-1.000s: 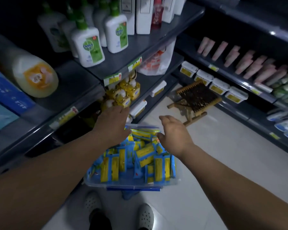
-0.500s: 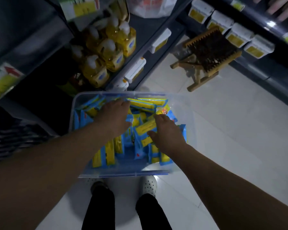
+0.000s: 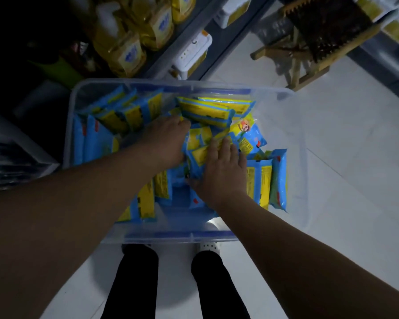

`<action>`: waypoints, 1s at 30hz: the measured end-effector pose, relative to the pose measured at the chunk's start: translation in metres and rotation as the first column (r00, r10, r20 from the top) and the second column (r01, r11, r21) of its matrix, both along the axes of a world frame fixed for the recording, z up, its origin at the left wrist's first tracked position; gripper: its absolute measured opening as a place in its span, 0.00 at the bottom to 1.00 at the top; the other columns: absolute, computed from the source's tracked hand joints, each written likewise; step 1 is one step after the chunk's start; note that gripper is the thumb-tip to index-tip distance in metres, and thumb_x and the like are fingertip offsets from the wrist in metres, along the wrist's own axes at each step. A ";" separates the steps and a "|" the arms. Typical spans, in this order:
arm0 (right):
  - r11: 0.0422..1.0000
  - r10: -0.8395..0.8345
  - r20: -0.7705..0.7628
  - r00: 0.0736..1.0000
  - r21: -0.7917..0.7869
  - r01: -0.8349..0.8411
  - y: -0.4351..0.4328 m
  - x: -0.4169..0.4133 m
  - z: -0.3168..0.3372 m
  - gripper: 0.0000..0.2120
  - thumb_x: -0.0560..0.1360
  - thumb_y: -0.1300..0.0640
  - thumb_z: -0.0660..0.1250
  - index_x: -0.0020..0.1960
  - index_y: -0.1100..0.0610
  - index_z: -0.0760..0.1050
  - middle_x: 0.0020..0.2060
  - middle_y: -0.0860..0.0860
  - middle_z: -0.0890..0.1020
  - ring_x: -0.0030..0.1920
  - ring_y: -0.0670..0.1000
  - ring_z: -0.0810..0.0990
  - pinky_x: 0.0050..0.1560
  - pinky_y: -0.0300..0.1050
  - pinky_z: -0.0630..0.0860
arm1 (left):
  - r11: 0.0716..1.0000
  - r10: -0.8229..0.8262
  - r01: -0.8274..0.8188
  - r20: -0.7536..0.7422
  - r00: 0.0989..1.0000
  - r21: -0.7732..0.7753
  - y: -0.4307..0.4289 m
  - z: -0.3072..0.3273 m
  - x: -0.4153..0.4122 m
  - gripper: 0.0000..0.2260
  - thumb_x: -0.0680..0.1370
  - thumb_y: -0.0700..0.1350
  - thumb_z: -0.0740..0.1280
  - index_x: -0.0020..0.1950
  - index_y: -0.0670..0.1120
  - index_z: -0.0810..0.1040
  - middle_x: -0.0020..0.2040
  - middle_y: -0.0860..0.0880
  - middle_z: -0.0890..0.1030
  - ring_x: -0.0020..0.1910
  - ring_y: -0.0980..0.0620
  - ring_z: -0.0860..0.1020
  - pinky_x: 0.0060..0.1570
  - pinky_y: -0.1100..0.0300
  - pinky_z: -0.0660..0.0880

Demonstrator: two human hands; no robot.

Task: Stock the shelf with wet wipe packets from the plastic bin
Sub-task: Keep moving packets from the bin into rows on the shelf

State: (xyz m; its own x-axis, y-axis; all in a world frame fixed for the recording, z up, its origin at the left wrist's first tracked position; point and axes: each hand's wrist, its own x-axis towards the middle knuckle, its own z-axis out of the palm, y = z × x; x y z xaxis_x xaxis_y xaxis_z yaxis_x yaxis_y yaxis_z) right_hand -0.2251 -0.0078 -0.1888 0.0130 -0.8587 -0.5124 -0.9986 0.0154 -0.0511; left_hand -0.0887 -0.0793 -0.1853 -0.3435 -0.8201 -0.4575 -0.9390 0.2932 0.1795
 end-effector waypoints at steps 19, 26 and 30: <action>0.918 -0.279 0.533 0.799 -0.095 0.384 -0.031 -0.040 0.148 0.06 0.80 0.58 0.59 0.45 0.58 0.67 0.38 0.55 0.76 0.44 0.61 0.74 0.38 0.45 0.61 | 0.866 0.499 -0.482 -0.304 0.812 0.134 -0.007 0.144 0.005 0.17 0.78 0.47 0.67 0.64 0.42 0.71 0.61 0.43 0.75 0.61 0.41 0.73 0.51 0.52 0.72; 0.837 -0.372 0.729 0.575 -0.005 0.548 -0.042 -0.044 0.237 0.09 0.79 0.55 0.61 0.41 0.56 0.69 0.37 0.55 0.76 0.40 0.60 0.78 0.42 0.53 0.77 | 0.807 0.564 -0.583 -0.414 0.715 0.094 0.003 0.245 0.011 0.14 0.79 0.42 0.63 0.64 0.39 0.70 0.55 0.43 0.74 0.51 0.48 0.73 0.48 0.57 0.70; 0.822 -0.362 0.795 0.487 0.026 0.568 -0.049 -0.043 0.287 0.10 0.75 0.50 0.61 0.48 0.57 0.75 0.44 0.58 0.82 0.45 0.60 0.82 0.47 0.63 0.80 | 0.772 0.574 -0.632 -0.501 0.648 0.069 0.011 0.300 0.021 0.05 0.77 0.41 0.64 0.48 0.40 0.72 0.46 0.42 0.76 0.46 0.44 0.76 0.44 0.55 0.74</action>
State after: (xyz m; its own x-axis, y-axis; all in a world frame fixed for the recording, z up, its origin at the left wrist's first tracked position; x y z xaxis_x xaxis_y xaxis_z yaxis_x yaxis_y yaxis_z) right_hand -0.2683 -0.0570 0.0983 -0.1416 -0.9359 -0.3226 -0.4436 0.3514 -0.8245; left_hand -0.0676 -0.0682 0.1142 0.1008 -0.9549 -0.2792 -0.7169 -0.2643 0.6451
